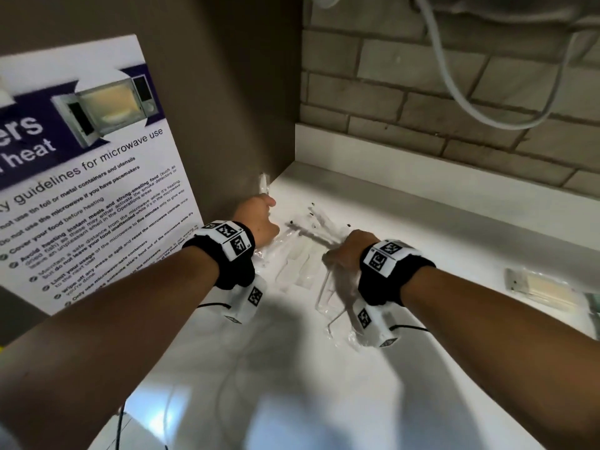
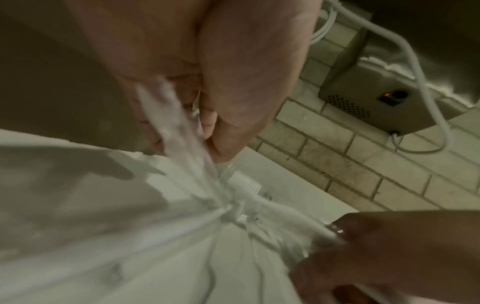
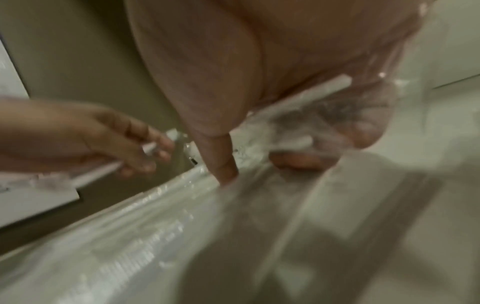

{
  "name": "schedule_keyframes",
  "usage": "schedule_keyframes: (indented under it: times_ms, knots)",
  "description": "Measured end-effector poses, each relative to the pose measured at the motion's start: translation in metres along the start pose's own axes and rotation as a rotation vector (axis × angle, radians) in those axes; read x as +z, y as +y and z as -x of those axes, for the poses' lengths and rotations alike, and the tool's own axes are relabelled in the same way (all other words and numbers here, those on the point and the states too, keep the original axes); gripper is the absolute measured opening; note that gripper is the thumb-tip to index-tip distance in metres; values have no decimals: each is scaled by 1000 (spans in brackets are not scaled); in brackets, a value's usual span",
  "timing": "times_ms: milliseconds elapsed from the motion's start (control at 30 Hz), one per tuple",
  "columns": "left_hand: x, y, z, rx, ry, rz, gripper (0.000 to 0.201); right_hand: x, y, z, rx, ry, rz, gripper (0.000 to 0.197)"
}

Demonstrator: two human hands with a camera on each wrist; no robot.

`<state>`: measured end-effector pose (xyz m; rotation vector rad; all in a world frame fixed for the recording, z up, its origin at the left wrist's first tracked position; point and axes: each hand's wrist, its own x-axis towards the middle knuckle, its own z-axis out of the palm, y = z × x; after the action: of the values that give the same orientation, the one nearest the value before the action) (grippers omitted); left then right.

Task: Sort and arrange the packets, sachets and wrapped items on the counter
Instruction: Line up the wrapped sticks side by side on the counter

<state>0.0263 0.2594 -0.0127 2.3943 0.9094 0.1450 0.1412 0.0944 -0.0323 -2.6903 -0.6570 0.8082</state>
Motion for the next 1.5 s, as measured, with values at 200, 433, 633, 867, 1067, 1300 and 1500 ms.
schedule_keyframes:
  times_ms: [200,433,633,867,1067,1300,1500]
  knots:
    - [-6,1,8,20,-37,-40,60,2,-14,2,-28,47,352,31]
    - [12,-4,18,56,-164,-344,43,-6,-21,13,-18,126,-14,21]
    - [-5,19,17,128,-20,-214,43,-24,-15,38,-168,192,-107,26]
    - [16,89,42,311,-21,-7,51,-59,47,78,-65,337,-255,16]
    - [80,142,79,356,-195,36,53,-58,113,98,204,279,-35,17]
    - [129,164,94,330,-321,12,55,-50,151,95,285,229,-69,21]
    - [135,165,91,333,-413,37,42,-53,162,95,234,259,-150,34]
